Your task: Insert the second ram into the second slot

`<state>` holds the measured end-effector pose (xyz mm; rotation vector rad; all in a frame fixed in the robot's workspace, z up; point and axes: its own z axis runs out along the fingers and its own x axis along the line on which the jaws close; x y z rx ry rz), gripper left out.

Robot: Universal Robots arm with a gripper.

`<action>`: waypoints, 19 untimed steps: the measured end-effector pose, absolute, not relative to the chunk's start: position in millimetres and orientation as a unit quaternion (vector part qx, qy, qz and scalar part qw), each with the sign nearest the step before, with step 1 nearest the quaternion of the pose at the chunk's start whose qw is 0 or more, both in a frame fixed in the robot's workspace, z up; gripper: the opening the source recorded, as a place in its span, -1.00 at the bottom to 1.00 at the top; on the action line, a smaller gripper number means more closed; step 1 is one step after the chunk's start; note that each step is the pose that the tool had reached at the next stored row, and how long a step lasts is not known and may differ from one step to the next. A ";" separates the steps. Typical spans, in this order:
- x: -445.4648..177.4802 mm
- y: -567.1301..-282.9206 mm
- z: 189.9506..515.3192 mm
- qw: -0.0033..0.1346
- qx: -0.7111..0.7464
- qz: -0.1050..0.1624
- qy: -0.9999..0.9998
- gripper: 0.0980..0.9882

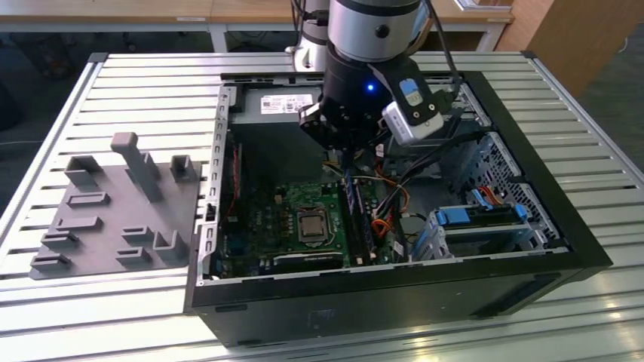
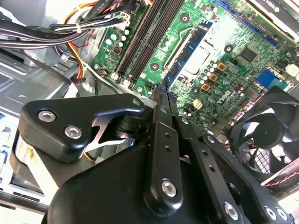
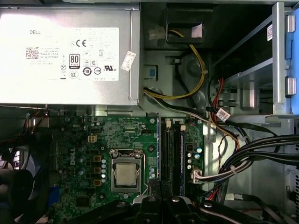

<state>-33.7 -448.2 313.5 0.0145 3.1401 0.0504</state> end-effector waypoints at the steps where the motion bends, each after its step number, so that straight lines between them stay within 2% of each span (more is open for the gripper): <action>1: -33.7 -448.2 312.9 0.001 0.005 0.016 1.000 -0.96; 19: -32.3 -448.2 304.6 0.001 0.005 0.016 1.000 -0.96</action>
